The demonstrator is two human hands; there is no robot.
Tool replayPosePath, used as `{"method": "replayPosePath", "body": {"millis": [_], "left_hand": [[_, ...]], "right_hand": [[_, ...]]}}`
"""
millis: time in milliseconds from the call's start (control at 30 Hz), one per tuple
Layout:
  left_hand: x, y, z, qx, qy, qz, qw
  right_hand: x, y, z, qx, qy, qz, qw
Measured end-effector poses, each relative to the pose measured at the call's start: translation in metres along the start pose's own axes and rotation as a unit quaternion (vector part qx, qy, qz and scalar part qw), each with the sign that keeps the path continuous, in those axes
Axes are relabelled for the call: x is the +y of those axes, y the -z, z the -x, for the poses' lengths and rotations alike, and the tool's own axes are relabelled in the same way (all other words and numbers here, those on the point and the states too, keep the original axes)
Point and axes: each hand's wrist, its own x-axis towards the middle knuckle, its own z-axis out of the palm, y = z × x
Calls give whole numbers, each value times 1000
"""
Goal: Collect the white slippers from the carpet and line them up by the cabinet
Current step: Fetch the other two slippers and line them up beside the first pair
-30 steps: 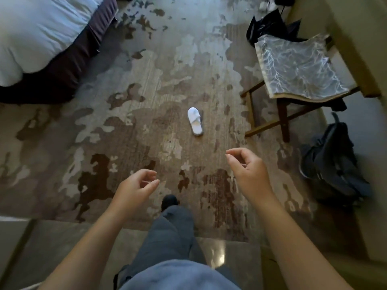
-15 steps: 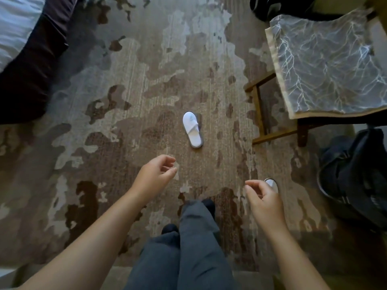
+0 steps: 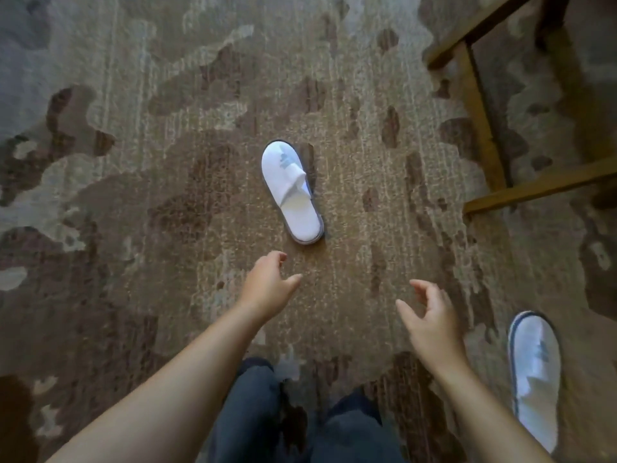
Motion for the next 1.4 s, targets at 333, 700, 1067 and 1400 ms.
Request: {"method": "replayPosePath", "body": {"millis": [333,700,1067,1400], "left_hand": [[-68,-116,-194,150,-20,87,985],[-41,-130,-222,223,97,99,965],[-29,-128,-197,58,-57,226,971],[19,-249,-114,-224,-155,129,953]], "right_hand": [[127,-155,-147,-2,-30,143,989],[139,-167,-138,23,-39,191,981],[146,-151,-130,10,-48,99,994],[249,-65,-49,233,-209,-47,949]]}}
